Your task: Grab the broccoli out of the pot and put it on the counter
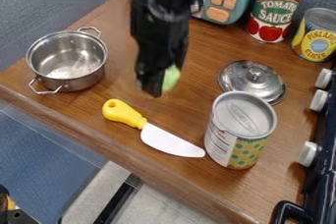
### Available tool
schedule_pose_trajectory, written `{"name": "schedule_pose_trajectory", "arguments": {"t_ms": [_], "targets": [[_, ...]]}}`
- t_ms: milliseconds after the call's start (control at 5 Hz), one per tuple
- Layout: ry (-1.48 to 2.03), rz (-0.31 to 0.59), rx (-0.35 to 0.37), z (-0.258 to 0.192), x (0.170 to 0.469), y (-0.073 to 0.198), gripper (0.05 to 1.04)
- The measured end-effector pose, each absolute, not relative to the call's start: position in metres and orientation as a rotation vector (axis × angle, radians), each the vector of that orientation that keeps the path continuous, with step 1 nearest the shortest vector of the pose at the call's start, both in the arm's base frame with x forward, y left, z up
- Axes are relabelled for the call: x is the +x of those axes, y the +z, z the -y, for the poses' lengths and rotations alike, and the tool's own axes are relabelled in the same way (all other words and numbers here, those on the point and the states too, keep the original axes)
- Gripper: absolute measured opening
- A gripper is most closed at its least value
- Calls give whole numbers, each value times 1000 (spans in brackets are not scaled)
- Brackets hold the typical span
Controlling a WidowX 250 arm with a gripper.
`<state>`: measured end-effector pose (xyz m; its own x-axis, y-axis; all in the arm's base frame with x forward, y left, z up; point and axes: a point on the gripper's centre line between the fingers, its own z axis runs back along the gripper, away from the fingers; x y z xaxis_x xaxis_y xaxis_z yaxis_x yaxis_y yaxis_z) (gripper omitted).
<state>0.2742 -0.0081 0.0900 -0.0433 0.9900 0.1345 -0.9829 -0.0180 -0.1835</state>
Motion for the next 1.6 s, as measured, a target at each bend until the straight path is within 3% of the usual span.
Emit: {"name": "schedule_pose_trajectory", "arguments": {"t_ms": [400,600,800,1000,1200,1400,1600], "targets": [[1541,195,73,12,277,61,712],[1527,186,56,14,279,60,760],[1489,170,89,17,279,59,991],[1484,181,94,17,278,60,1001],[1457,205,49,19,278,77,1001],[1471,232,-87,15,280,108,1001],[1470,235,-89,13,280,109,1001]]}}
